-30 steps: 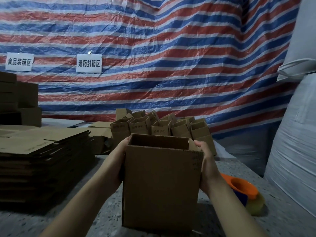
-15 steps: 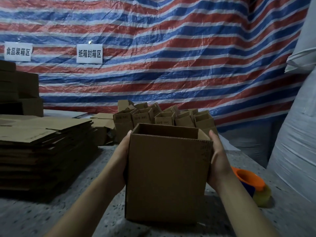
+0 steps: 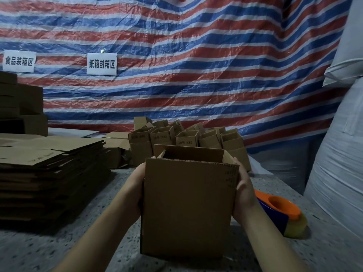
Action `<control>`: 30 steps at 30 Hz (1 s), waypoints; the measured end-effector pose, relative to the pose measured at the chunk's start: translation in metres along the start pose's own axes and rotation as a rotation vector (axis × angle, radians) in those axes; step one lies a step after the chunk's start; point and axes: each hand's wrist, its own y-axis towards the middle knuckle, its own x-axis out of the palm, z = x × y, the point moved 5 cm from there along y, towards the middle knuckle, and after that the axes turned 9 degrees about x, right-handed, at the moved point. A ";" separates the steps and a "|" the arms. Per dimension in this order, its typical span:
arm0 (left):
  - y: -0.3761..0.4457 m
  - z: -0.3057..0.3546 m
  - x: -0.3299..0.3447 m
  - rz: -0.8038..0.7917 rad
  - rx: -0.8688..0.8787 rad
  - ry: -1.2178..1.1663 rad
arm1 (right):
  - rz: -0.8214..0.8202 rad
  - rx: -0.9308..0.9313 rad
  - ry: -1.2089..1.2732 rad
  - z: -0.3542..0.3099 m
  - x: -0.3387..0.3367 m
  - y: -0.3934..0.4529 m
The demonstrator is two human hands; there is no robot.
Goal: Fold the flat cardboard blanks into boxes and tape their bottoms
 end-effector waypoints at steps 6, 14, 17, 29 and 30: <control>0.001 0.005 -0.002 -0.024 -0.040 0.014 | 0.015 0.001 -0.074 0.000 -0.003 -0.001; 0.002 0.005 -0.002 0.002 -0.044 0.002 | -0.036 0.021 -0.059 0.000 -0.001 -0.004; 0.003 0.002 -0.004 0.010 -0.023 0.008 | -0.082 0.003 -0.066 -0.001 0.000 -0.004; 0.009 0.005 -0.018 0.062 0.150 0.053 | 0.047 0.297 -0.145 0.001 0.001 0.005; 0.009 0.006 -0.018 0.065 0.169 0.074 | 0.044 0.293 -0.149 0.000 0.001 0.004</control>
